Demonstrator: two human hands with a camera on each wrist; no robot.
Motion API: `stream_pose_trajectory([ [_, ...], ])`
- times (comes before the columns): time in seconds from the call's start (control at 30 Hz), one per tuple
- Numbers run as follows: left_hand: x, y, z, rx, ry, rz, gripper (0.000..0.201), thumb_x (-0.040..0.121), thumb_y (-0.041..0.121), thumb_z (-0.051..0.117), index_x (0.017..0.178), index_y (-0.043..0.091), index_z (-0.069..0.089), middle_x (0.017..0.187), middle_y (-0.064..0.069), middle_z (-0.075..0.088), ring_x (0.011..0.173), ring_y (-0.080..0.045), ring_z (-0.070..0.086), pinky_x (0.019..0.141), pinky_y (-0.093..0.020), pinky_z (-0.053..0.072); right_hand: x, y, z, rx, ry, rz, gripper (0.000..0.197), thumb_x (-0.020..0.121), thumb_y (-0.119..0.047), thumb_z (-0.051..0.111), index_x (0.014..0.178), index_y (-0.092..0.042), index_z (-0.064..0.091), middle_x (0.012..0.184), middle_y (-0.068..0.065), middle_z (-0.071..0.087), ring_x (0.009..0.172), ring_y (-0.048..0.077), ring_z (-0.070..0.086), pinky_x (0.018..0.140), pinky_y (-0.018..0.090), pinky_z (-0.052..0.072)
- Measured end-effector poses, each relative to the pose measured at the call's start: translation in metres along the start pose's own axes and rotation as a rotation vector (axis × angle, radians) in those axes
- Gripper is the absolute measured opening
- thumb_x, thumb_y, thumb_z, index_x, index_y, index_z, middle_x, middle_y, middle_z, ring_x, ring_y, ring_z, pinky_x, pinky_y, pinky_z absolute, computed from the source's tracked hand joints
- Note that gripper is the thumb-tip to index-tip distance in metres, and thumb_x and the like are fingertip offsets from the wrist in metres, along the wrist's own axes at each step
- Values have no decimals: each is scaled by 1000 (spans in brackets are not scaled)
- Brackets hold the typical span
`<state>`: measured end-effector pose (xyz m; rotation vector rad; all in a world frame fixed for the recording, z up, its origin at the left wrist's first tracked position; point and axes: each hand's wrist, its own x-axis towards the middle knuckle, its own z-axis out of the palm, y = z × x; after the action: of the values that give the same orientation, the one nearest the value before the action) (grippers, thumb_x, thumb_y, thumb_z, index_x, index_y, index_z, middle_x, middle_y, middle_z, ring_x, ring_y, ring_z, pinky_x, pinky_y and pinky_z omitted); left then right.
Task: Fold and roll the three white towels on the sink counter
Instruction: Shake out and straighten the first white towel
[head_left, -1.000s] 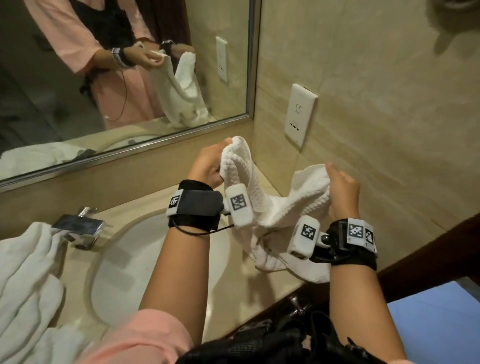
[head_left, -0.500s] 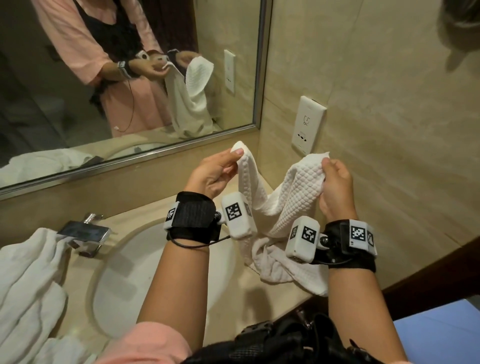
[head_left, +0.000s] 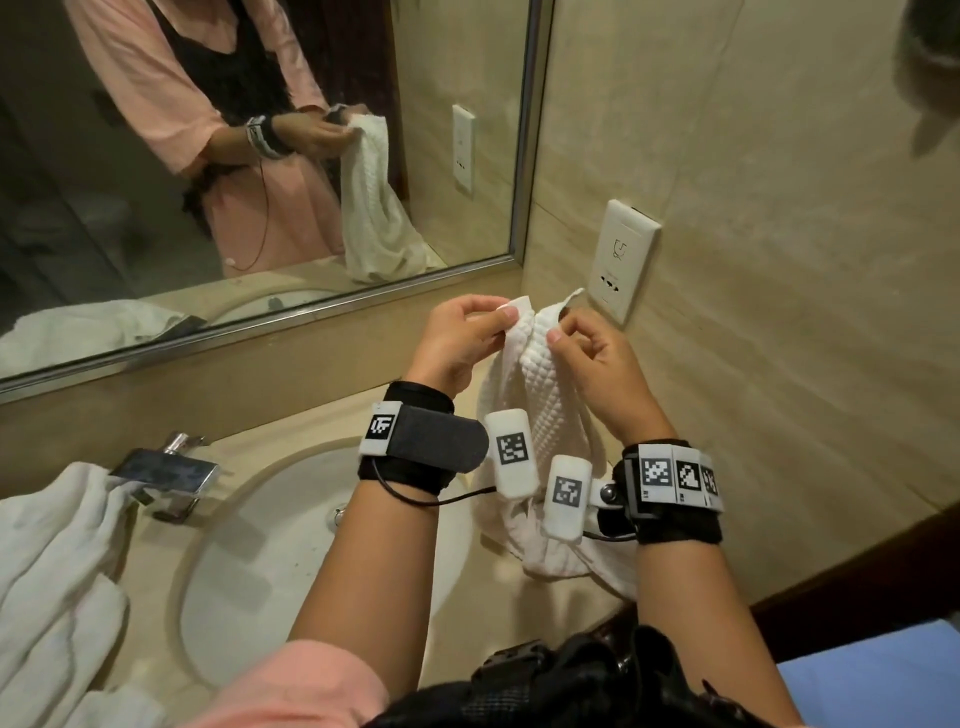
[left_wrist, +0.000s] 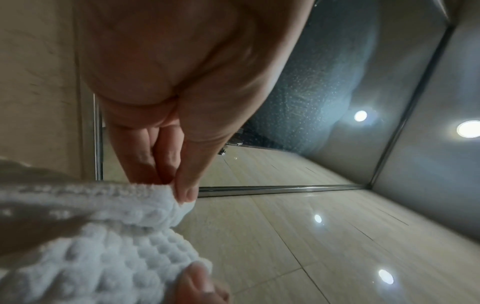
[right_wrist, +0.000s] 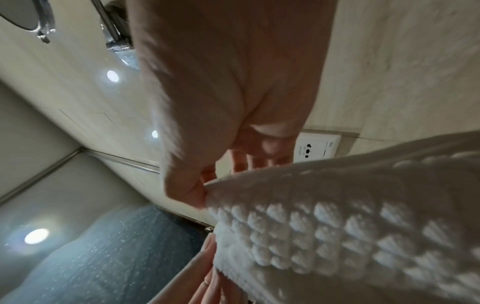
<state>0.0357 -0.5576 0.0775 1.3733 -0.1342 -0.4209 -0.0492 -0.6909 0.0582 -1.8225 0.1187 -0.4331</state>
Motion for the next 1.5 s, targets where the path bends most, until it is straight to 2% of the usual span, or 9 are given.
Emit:
stream_pose_trajectory([
  [0.17, 2, 2, -2, 12, -18, 32, 8, 86, 0, 65, 86, 7, 61, 81, -7, 66, 64, -9, 65, 64, -18, 56, 5, 6, 1, -141, -28, -84, 21, 88, -6, 59, 68, -11, 53, 110, -8, 48, 98, -8, 49, 81, 13, 47],
  [0.33, 9, 1, -1, 5, 51, 34, 11, 82, -1, 69, 83, 6, 61, 81, -9, 66, 70, -17, 65, 63, -21, 57, 10, 10, 3, -188, -46, -210, 18, 82, -4, 61, 66, 1, 54, 116, 0, 54, 105, 8, 54, 82, 26, 51],
  [0.63, 21, -9, -5, 13, 217, 54, 18, 76, 1, 76, 80, 10, 60, 91, -12, 68, 78, -22, 69, 66, -27, 57, 10, 7, 4, -205, -75, -267, 32, 82, 1, 59, 61, -21, 49, 114, -7, 60, 100, 9, 58, 85, 34, 51],
  [0.8, 23, -12, -6, 13, 239, 70, 20, 75, 0, 77, 78, 11, 60, 83, -10, 67, 73, -22, 68, 64, -27, 57, 7, -1, 12, -139, -123, -260, 26, 78, -25, 57, 58, -42, 53, 117, -12, 57, 105, 9, 58, 84, 29, 53],
  [0.9, 22, -11, -6, 29, 226, 81, 19, 76, 0, 75, 77, 10, 60, 77, -7, 66, 68, -17, 67, 63, -25, 57, 8, -2, 14, -168, -111, -298, 37, 81, -12, 59, 59, -39, 47, 119, -4, 60, 101, 23, 59, 83, 39, 52],
  [1.03, 20, -9, -8, 11, 93, 60, 11, 84, 2, 68, 77, 9, 62, 78, -8, 66, 64, -13, 65, 59, -18, 54, 9, -1, 9, -241, -118, -315, 47, 81, -1, 61, 58, -39, 44, 113, -5, 65, 82, 8, 59, 70, 16, 46],
  [1.2, 20, -10, -7, -60, 12, 8, 7, 89, 4, 63, 82, 6, 63, 83, -10, 64, 72, -17, 64, 66, -20, 57, 9, -1, 8, -271, -99, -318, 38, 83, -4, 62, 79, -41, 59, 102, 1, 67, 85, 17, 60, 73, 24, 49],
  [1.3, 18, -10, -7, -86, -9, -6, 7, 88, 10, 66, 83, 6, 62, 80, -7, 67, 70, -14, 65, 65, -19, 56, 10, 0, 9, -299, -110, -283, 23, 85, -8, 61, 104, -18, 71, 82, -4, 59, 81, 10, 54, 72, 25, 47],
  [1.5, 15, -13, -14, -129, -61, -40, 10, 88, 0, 62, 94, 5, 67, 83, -7, 67, 69, -12, 66, 60, -16, 55, 8, -1, 8, -268, -128, -249, 25, 88, -10, 63, 101, -29, 70, 76, -8, 57, 78, 8, 53, 70, 26, 49],
])
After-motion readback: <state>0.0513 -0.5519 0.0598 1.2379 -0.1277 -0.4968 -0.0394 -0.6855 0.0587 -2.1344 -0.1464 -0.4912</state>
